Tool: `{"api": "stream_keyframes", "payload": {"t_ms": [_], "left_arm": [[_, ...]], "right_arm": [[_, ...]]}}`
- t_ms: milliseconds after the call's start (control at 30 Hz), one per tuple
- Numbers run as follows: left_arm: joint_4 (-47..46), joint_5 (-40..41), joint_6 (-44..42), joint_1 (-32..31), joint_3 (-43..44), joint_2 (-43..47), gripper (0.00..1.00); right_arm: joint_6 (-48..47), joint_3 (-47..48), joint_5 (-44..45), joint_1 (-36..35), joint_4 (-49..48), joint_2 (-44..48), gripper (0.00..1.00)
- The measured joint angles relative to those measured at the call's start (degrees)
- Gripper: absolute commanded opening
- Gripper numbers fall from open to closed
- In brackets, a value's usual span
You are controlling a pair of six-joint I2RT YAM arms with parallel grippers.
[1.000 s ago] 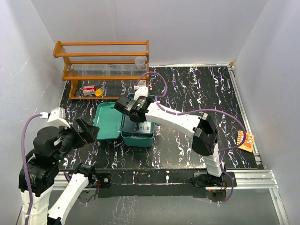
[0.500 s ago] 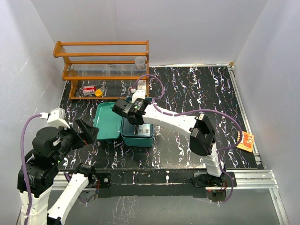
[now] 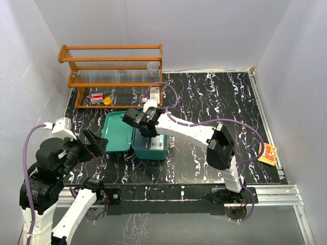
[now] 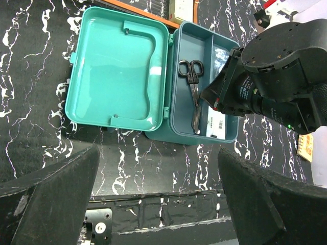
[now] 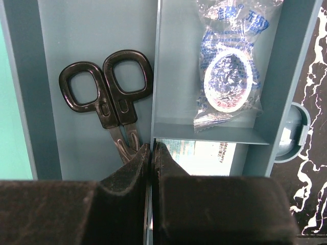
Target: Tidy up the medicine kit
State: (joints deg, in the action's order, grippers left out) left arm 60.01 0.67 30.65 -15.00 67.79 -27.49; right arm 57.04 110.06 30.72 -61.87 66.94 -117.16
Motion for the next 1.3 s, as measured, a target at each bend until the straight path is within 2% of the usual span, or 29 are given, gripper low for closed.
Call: {"api": "stream_keyframes", "payload": {"t_ms": [633,933,1100,1300], "left_arm": [[0.0,0.0,-0.2,0.0,-0.4,-0.1,0.99],[0.0,0.0,-0.2,0.0,-0.5,-0.1,0.99],[0.0,0.0,-0.2,0.0,-1.3,-0.2,0.99],[-1.0,0.0,0.0,0.0,-3.0,-0.6,0.99]], "right_arm": [[-4.4,3.0,-3.9,0.5,2.9,-1.9,0.00],[-4.9,-0.9,-5.6,1.5,-0.9,-0.6,0.00],[-6.2,-5.5,-8.5,2.5,-5.7,2.4,0.14],[-7.4,-6.7,-10.6,2.8,-8.2,3.3,0.31]]}}
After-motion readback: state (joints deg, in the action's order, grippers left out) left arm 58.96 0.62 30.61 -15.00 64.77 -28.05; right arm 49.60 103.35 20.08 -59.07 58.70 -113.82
